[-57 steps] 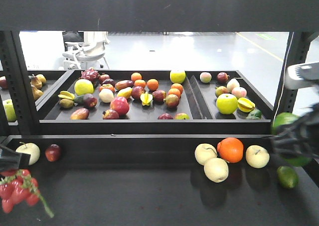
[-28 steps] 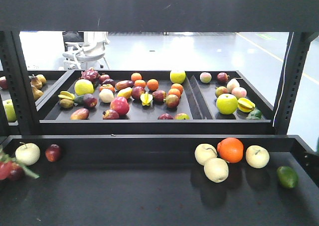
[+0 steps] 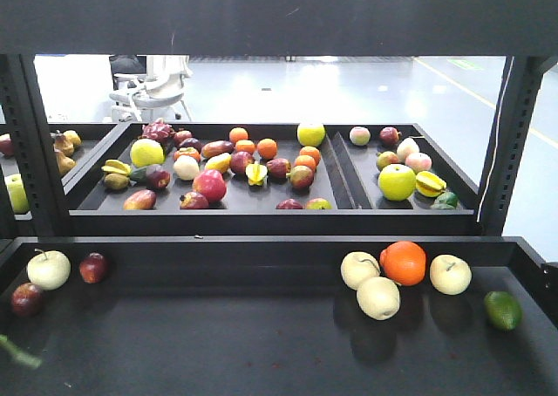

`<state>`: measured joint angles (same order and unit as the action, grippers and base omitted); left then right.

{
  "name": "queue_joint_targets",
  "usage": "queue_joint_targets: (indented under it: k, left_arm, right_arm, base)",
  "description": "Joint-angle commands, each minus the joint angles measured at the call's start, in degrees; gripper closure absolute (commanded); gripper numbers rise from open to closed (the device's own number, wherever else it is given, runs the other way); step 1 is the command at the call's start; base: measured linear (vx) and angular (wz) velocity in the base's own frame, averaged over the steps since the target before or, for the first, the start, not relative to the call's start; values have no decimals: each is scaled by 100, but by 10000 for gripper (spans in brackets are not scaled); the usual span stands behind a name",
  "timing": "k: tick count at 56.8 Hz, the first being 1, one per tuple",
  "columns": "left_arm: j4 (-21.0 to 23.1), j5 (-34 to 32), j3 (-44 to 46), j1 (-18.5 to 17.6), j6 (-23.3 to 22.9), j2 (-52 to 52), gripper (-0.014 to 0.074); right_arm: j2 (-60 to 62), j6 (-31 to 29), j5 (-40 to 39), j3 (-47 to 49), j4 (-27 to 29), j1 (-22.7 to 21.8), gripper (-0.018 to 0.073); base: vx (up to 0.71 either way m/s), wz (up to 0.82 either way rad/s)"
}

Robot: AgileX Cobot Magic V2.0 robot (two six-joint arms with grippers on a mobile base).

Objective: Pick snacks and fruit into basket
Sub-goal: 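Lift the lime with the right gripper, holding the tomatoes in the left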

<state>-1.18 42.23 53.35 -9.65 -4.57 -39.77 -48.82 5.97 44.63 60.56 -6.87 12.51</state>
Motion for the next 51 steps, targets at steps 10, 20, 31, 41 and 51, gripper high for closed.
queue_joint_targets:
  k: [10,20,31,41,51]
  left_arm:
    - [-10,-516,148,7,-44,11,602]
    - [-10,-516,148,7,-44,11,602]
    - [-10,-516,148,7,-49,11,602]
    - [-10,-516,148,7,-49,11,602]
    - [-10,-522,148,7,-49,17,602]
  right_arm:
    - [40,-34,-448,166,-84,-6,566]
    - [40,-34,-448,166,-84,-6,566]
    - [40,-34,-403,166,-84,-6,566]
    - [40,-34,-403,166,-84,-6,566]
    - [40,-34,-406,166,-84,-6,566]
  base:
    - [0,0]
    - [0,0]
    - [0,0]
    - [0,0]
    - [0,0]
